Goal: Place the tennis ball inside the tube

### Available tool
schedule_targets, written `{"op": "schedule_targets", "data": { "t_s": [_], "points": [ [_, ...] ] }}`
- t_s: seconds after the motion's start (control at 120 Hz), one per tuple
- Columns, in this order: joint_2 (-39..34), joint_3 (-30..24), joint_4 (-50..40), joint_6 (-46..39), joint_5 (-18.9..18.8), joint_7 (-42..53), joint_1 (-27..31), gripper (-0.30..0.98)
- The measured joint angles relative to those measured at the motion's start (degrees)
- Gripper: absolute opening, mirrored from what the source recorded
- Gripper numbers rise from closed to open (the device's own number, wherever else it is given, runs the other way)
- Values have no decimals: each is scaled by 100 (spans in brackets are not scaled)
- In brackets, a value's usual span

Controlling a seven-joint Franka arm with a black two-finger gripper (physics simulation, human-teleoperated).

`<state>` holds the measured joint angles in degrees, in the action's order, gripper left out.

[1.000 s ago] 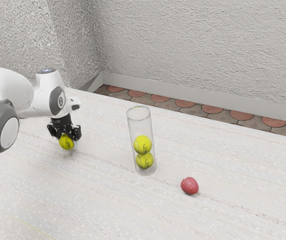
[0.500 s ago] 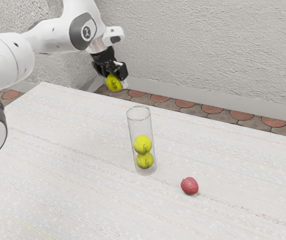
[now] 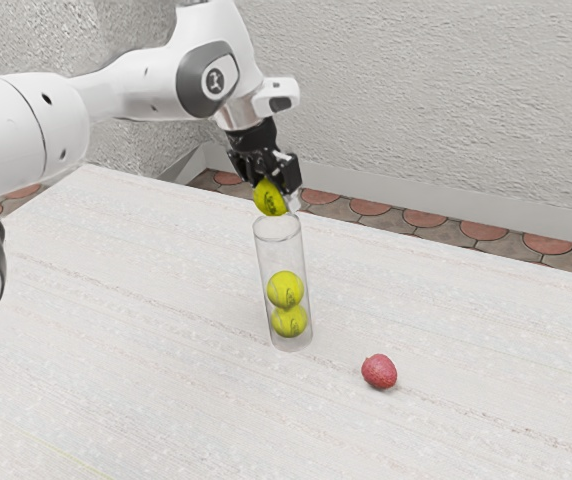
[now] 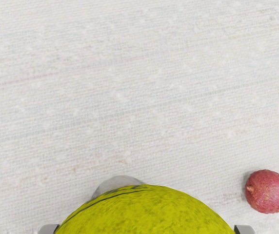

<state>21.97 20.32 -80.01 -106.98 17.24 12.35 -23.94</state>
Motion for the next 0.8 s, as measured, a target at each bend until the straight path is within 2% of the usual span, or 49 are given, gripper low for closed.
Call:
{"op": "schedule_targets", "data": {
  "t_s": [0.425,0.608,0.8],
  "points": [
    [-239,-5,-261,34,-111,-176,-259,30],
    [-425,26,-558,1,-185,-258,-258,30],
    [-331,36,-435,-38,-207,-319,-202,31]
  ]
}}
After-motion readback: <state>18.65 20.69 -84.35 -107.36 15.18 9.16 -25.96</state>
